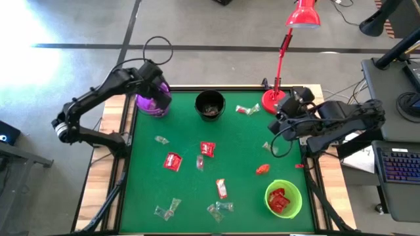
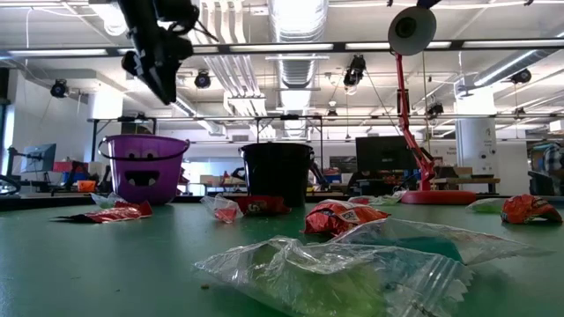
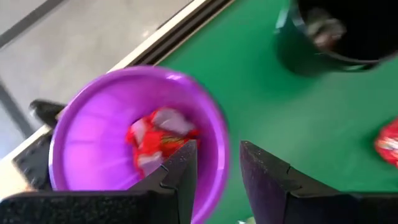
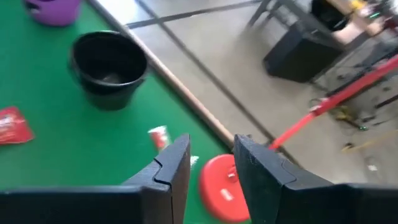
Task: Sort candy
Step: Put the right red candy into the green bucket
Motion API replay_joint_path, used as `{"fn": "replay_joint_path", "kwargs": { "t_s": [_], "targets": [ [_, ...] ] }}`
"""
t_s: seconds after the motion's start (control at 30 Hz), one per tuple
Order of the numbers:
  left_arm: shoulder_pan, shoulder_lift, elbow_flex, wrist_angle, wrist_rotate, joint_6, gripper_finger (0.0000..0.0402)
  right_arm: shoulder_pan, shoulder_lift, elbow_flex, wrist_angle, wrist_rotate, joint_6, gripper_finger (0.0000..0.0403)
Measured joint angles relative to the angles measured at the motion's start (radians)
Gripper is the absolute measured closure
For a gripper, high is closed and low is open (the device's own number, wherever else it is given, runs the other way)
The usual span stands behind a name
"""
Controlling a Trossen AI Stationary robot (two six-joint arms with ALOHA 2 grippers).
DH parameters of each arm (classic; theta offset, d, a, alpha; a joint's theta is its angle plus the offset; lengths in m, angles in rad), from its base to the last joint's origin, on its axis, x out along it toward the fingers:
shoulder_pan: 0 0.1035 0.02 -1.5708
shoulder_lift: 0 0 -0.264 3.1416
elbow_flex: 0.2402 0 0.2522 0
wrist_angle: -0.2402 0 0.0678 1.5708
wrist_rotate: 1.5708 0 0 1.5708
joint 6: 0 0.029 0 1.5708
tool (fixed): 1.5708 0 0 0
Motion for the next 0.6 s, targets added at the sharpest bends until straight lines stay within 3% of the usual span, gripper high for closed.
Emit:
{"fn": "replay_joint_path", "kwargs": {
  "t_s": [0.23, 0.43, 0.6],
  "targets": [
    [-0.075, -0.011, 0.054, -0.038, 0.012, 0.073, 0.0297, 0.000, 0.075, 0.000, 0.122, 0.007, -0.004, 0.0294],
    [-0.104, -0.031, 0.053, -0.104, 0.013, 0.147, 0.0297, -0.035, 0.179, 0.017, 0.251, -0.110, -0.014, 0.0247],
    [-0.117, -0.056, 0.053, -0.134, 0.013, 0.180, 0.0297, -0.071, 0.286, 0.050, 0.416, -0.125, 0.013, 0.0217]
  ]
}}
